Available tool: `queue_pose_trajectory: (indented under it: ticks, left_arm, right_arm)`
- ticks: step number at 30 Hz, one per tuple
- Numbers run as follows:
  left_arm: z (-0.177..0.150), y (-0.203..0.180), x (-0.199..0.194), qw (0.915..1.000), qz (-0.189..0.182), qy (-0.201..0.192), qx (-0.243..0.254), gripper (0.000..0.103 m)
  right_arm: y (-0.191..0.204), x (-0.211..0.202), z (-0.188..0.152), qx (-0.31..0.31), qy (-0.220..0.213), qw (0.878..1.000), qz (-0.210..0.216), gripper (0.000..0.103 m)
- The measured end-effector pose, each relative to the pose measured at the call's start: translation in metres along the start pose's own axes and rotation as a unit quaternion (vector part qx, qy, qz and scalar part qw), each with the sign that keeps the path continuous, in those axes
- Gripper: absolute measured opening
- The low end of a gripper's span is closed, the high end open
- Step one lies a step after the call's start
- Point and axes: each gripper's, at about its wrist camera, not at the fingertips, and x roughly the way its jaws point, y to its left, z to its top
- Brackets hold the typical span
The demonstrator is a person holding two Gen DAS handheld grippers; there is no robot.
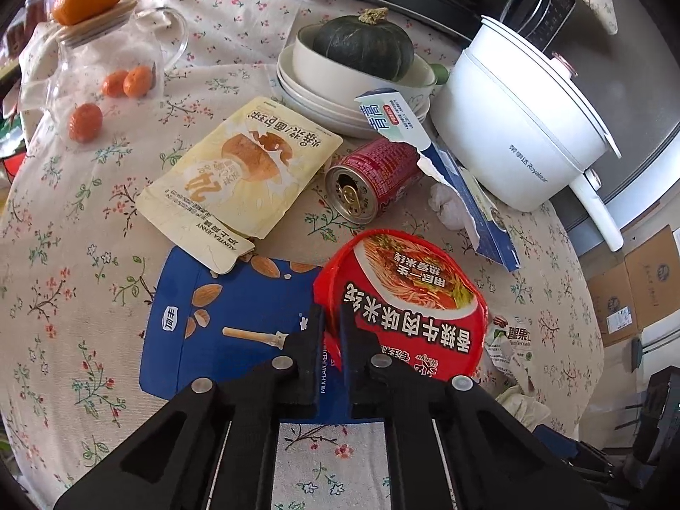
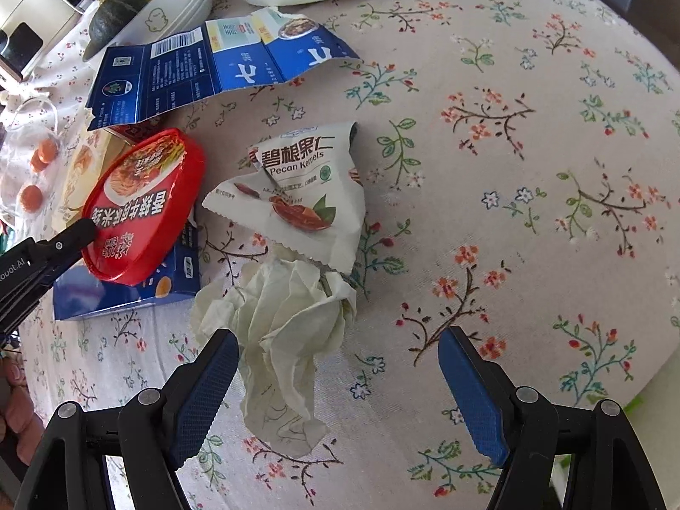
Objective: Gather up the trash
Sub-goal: 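Grasp the crumpled tissue with the right gripper while the left grasps the red noodle lid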
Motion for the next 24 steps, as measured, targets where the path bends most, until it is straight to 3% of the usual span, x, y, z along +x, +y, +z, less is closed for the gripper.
queue_pose_trajectory:
  ticks: [2, 5, 6, 18, 24]
  left_arm:
    - [-0.003, -0.003, -0.003, 0.9999, 0.001, 0.001, 0.01, 0.004]
    - [-0.008, -0.004, -0.01, 0.9999, -0.003, 0.0, 0.015, 0.004]
    - [-0.009, -0.004, -0.014, 0.9998, -0.005, -0.002, 0.017, 0.004]
    - [-0.031, 0.001, -0.064, 0.9985, -0.03, -0.028, 0.038, 0.004]
    - [-0.042, -0.004, -0.082, 0.9971, -0.037, -0.04, 0.054, 0.004]
  right_arm:
    - [-0.002, 0.006, -0.001, 0.007, 0.005, 1.0, 0.022, 0.078]
    - [-0.003, 0.01, -0.002, 0.013, 0.009, 0.996, 0.087, 0.034]
    - [-0.001, 0.01, -0.002, 0.01, 0.012, 0.995, 0.099, 0.03]
    - [-0.009, -0.029, -0.025, -0.02, -0.015, 0.996, 0.087, 0.017]
    - [-0.011, -0.048, -0.036, -0.024, -0.027, 0.994, 0.103, 0.014]
